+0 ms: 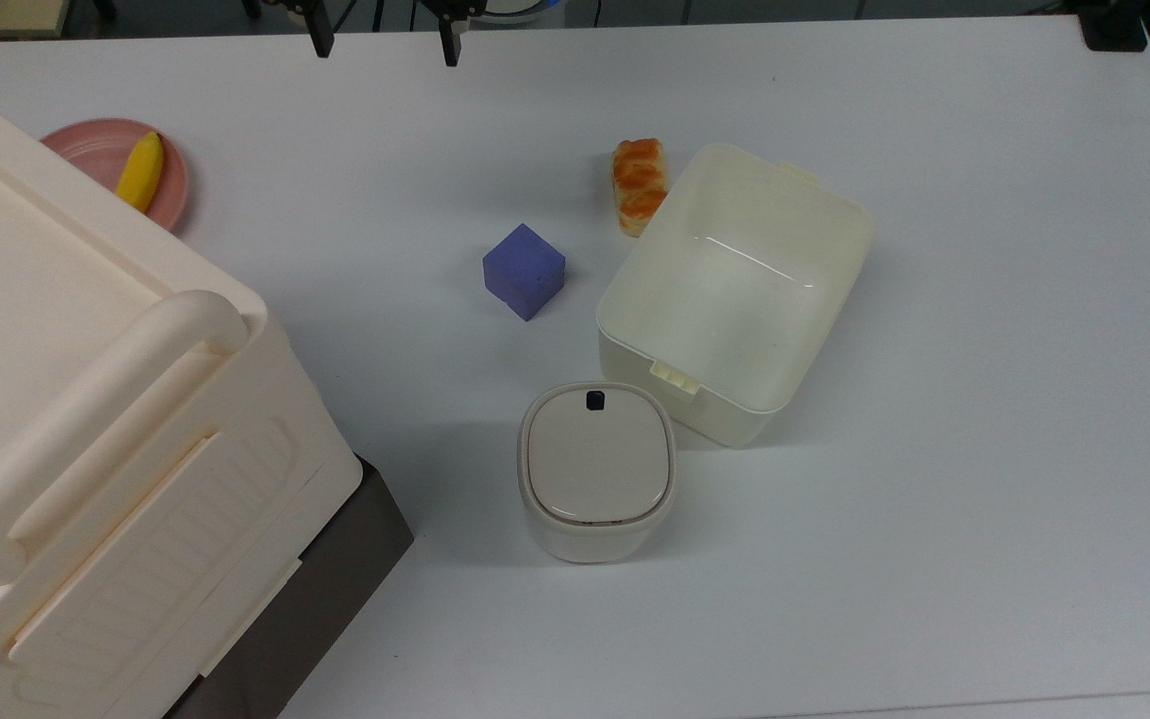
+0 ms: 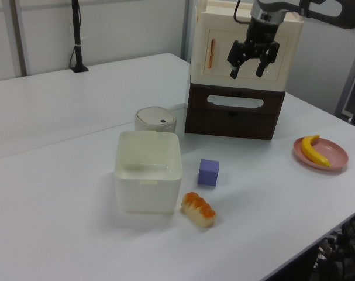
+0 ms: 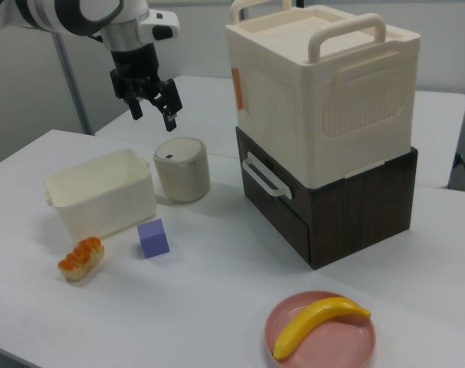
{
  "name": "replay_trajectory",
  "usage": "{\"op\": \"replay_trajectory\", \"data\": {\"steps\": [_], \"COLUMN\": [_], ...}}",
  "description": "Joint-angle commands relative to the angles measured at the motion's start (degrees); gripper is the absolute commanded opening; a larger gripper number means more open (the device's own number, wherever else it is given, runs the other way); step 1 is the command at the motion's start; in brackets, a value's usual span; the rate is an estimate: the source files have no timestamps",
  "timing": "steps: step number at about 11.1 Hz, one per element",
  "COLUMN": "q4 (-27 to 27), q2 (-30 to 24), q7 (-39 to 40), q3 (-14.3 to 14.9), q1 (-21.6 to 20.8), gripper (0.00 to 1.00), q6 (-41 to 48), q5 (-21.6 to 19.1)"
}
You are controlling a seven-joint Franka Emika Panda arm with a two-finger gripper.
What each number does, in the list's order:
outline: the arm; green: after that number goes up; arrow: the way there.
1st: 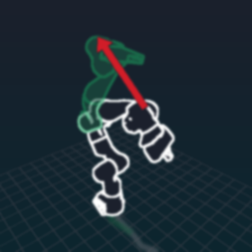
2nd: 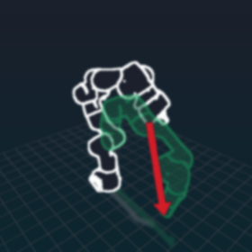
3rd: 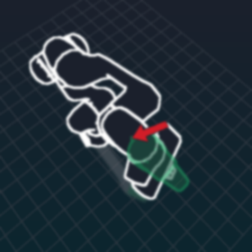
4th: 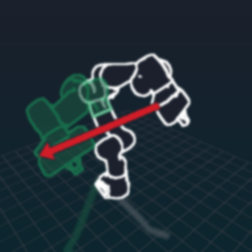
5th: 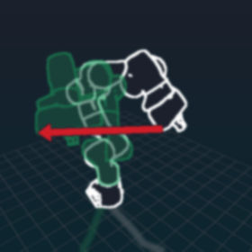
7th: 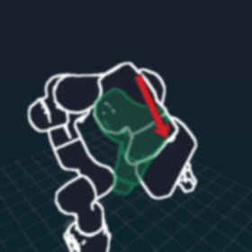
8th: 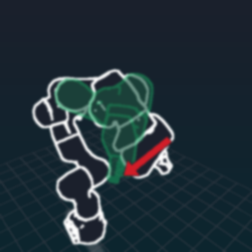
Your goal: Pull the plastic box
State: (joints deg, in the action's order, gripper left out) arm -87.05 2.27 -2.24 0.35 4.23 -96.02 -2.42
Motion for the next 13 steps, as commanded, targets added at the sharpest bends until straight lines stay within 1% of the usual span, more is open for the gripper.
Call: {"op": "replay_trajectory", "data": {"steps": [1,7,12,13], "q4": [-0.7,-1.0,-3.0,-3.6], "q2": [-1.1,-1.0,-1.7,-2.1], "q7": [1.5,1.8,2.1,4.1], "q3": [0.0,0.0,-0.5,-0.6], "q1": [0.1,-0.2,-0.4,-0.4], "gripper": [1.00,1.00,1.00,1.00], "q6": [0.2,0.6,0.0,0.0], "q5": [-0.6,-0.6,-0.6,-0.6]}}
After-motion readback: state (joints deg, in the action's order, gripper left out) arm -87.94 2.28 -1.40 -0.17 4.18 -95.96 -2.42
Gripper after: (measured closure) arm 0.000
